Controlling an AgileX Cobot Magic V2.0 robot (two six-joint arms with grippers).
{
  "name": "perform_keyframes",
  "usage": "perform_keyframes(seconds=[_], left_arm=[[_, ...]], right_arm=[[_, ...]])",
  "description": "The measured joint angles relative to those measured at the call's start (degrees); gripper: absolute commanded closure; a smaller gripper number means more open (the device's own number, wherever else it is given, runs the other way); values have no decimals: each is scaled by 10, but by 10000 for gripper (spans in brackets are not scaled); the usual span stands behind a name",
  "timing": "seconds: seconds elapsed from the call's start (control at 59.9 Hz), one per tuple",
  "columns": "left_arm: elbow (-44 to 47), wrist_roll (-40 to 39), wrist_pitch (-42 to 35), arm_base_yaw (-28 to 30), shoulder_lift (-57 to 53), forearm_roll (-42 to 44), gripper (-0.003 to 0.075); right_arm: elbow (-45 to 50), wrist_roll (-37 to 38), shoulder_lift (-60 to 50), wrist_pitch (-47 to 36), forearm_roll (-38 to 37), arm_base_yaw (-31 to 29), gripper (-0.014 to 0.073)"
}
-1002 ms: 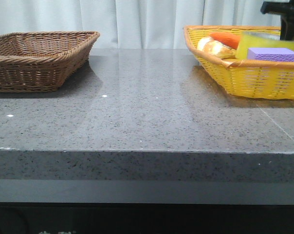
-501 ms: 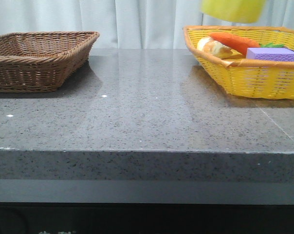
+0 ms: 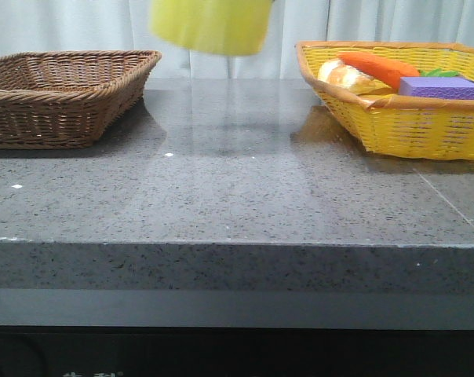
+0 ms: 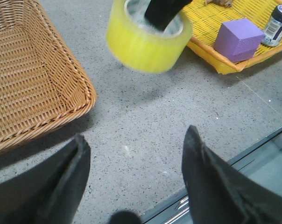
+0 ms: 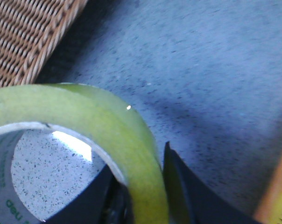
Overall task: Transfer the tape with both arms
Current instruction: 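Carry the tape roll toward the table center and lower it down, then open the right gripper and withdraw it upward from the tape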
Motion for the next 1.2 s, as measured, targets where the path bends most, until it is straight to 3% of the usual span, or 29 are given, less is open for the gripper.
perform_keyframes(seconds=[0.351, 0.434, 0.535, 0.618, 1.019, 1.203], left_arm=[[0, 0, 0, 0, 0, 0, 300], [0, 0, 0, 0, 0, 0, 300], [0, 0, 0, 0, 0, 0, 300], [0, 0, 0, 0, 0, 0, 300], [0, 0, -1, 0, 0, 0, 300], [0, 0, 0, 0, 0, 0, 300]], right_arm=[[0, 0, 68, 0, -56, 17, 396], [0, 0, 81, 0, -56, 17, 315], [0, 0, 87, -3, -56, 17, 152], [0, 0, 86, -5, -56, 17, 92], [3, 0, -46, -5, -52, 17, 96], [78, 0, -144, -17, -35, 17, 96]])
